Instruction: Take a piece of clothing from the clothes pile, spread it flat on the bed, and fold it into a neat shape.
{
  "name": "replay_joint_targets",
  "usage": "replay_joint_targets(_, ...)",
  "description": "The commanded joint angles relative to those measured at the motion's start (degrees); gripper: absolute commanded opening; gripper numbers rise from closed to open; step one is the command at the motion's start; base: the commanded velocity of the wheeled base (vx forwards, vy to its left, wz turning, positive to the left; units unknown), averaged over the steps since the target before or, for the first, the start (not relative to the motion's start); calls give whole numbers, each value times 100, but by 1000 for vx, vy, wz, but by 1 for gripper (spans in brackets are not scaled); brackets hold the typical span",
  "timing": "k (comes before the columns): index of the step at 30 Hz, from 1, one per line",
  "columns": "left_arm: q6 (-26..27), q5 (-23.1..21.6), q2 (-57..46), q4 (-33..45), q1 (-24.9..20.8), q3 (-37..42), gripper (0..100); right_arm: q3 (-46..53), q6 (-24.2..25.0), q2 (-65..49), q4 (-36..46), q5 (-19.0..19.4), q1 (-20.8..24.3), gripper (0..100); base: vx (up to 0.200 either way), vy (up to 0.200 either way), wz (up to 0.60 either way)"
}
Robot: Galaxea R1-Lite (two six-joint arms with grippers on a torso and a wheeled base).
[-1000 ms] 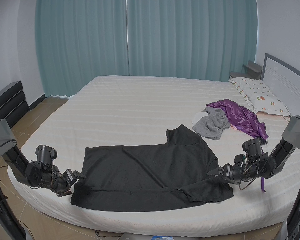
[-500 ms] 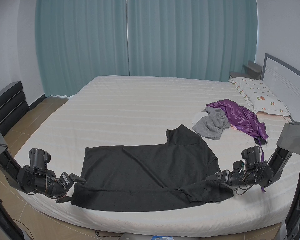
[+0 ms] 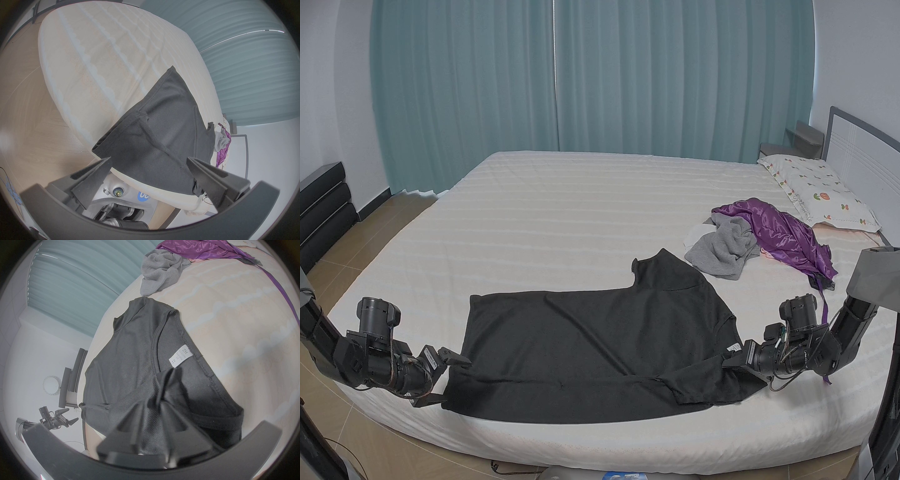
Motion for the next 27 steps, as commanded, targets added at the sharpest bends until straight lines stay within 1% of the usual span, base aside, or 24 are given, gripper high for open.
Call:
replay_joint_targets(1,0,1,-4,0,4,1,100,80,-2,-105,-9,-3,-32,0,0,0,0)
replay_joint_targets(27,9,1,75,0,-5,18,100,150,-63,-166,-9,-12,-304,0,0,0,0)
